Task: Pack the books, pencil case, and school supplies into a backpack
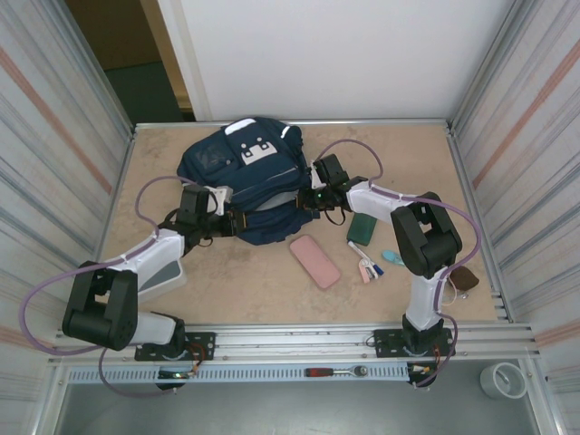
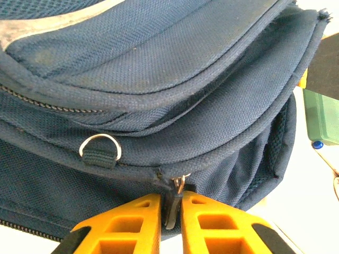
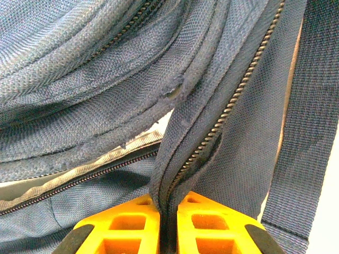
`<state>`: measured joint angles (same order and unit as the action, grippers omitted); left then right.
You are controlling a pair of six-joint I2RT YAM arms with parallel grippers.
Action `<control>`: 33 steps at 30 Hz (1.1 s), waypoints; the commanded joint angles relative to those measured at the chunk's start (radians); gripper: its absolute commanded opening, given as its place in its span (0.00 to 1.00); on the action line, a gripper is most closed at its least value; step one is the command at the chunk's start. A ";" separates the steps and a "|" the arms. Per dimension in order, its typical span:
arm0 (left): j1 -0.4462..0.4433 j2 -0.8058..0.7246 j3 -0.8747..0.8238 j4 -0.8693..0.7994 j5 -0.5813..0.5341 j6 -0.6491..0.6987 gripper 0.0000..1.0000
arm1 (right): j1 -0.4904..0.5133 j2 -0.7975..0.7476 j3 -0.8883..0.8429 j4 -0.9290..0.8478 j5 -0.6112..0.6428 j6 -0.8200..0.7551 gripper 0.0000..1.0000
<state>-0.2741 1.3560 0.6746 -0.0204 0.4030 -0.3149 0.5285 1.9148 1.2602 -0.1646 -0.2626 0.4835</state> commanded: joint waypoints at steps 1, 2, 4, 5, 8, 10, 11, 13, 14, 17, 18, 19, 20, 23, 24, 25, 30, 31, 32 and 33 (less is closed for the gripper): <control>0.008 -0.004 -0.002 0.017 0.017 0.016 0.16 | -0.004 0.013 0.002 0.019 -0.010 -0.005 0.11; 0.009 -0.002 0.000 0.016 0.018 0.018 0.15 | -0.004 0.013 0.003 0.019 -0.010 -0.005 0.11; 0.009 0.002 0.000 0.018 0.019 0.018 0.14 | -0.004 0.012 0.002 0.019 -0.010 -0.003 0.11; 0.009 0.004 0.000 0.020 0.019 0.018 0.14 | -0.004 0.011 0.002 0.019 -0.010 -0.003 0.11; 0.008 0.014 0.003 0.023 0.018 0.019 0.16 | -0.004 0.011 0.004 0.019 -0.009 -0.004 0.11; 0.008 0.021 0.005 0.025 0.018 0.019 0.18 | -0.004 0.012 0.005 0.019 -0.013 -0.003 0.11; 0.009 0.024 0.006 0.027 0.018 0.016 0.18 | -0.004 0.013 0.006 0.019 -0.013 -0.003 0.11; 0.008 0.030 0.006 0.035 0.018 0.016 0.19 | -0.004 0.011 0.007 0.019 -0.013 -0.005 0.10; 0.008 0.033 0.008 0.036 0.019 0.015 0.19 | -0.005 0.010 0.008 0.018 -0.013 -0.005 0.10; 0.009 0.045 0.015 0.038 0.016 0.017 0.19 | -0.005 0.011 0.007 0.017 -0.015 -0.004 0.10; 0.008 0.052 0.017 0.040 0.017 0.016 0.19 | -0.005 0.011 0.007 0.017 -0.015 -0.005 0.10; 0.009 0.056 0.019 0.041 0.018 0.019 0.19 | -0.005 0.011 0.007 0.017 -0.015 -0.005 0.10; 0.008 0.061 0.022 0.043 0.020 0.018 0.18 | -0.005 0.010 0.007 0.017 -0.015 -0.005 0.10; 0.008 0.063 0.025 0.048 0.018 0.022 0.15 | -0.007 0.008 0.004 0.016 -0.014 -0.008 0.10; 0.007 0.059 0.025 0.047 0.014 0.025 0.12 | -0.009 0.006 0.004 0.014 -0.011 -0.009 0.10; 0.009 0.051 0.023 0.045 0.004 0.029 0.09 | -0.011 0.003 0.001 0.012 -0.008 -0.011 0.10; 0.009 -0.014 0.009 0.005 -0.111 0.046 0.00 | -0.041 -0.026 -0.020 -0.004 0.019 -0.035 0.05; 0.009 -0.027 0.006 -0.009 -0.141 0.050 0.00 | -0.048 -0.032 -0.024 -0.011 0.029 -0.041 0.03; 0.009 -0.037 0.006 -0.020 -0.167 0.055 0.00 | -0.055 -0.037 -0.027 -0.017 0.040 -0.048 0.02; 0.009 -0.044 0.007 -0.035 -0.199 0.061 0.00 | -0.062 -0.043 -0.029 -0.023 0.051 -0.055 0.00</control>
<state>-0.2749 1.3617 0.6750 -0.0113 0.3359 -0.2859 0.5068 1.9121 1.2472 -0.1642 -0.2703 0.4736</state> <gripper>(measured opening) 0.078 0.081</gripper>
